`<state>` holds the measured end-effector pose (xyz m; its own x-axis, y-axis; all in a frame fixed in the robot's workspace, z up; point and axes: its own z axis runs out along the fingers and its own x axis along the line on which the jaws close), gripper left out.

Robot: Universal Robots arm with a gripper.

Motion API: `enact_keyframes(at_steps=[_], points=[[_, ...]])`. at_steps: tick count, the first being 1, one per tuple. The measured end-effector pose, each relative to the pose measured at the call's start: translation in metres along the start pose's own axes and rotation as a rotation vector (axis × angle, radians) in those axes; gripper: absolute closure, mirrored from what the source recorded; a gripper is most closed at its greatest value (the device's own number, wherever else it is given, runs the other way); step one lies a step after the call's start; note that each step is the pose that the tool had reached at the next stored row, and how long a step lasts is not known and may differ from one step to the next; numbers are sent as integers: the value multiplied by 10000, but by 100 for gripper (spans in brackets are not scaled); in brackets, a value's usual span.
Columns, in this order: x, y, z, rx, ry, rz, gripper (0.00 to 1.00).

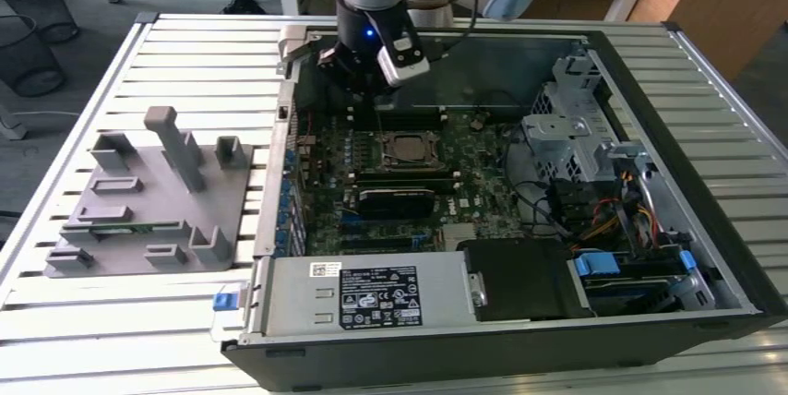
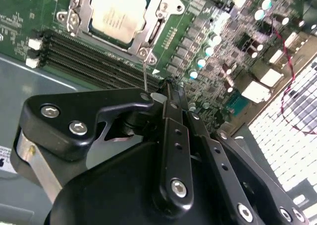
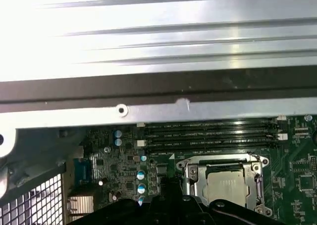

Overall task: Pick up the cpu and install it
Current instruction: 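Install the first cpu locking lever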

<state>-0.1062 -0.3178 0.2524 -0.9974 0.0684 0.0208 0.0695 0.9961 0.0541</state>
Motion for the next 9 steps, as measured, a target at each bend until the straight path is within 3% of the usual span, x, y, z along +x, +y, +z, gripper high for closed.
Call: enact_keyframes(at_steps=[3, 9], points=[[5, 42, 3, -1, 0, 0, 88], [-13, 47, 3, 0, 0, -5, 88]])
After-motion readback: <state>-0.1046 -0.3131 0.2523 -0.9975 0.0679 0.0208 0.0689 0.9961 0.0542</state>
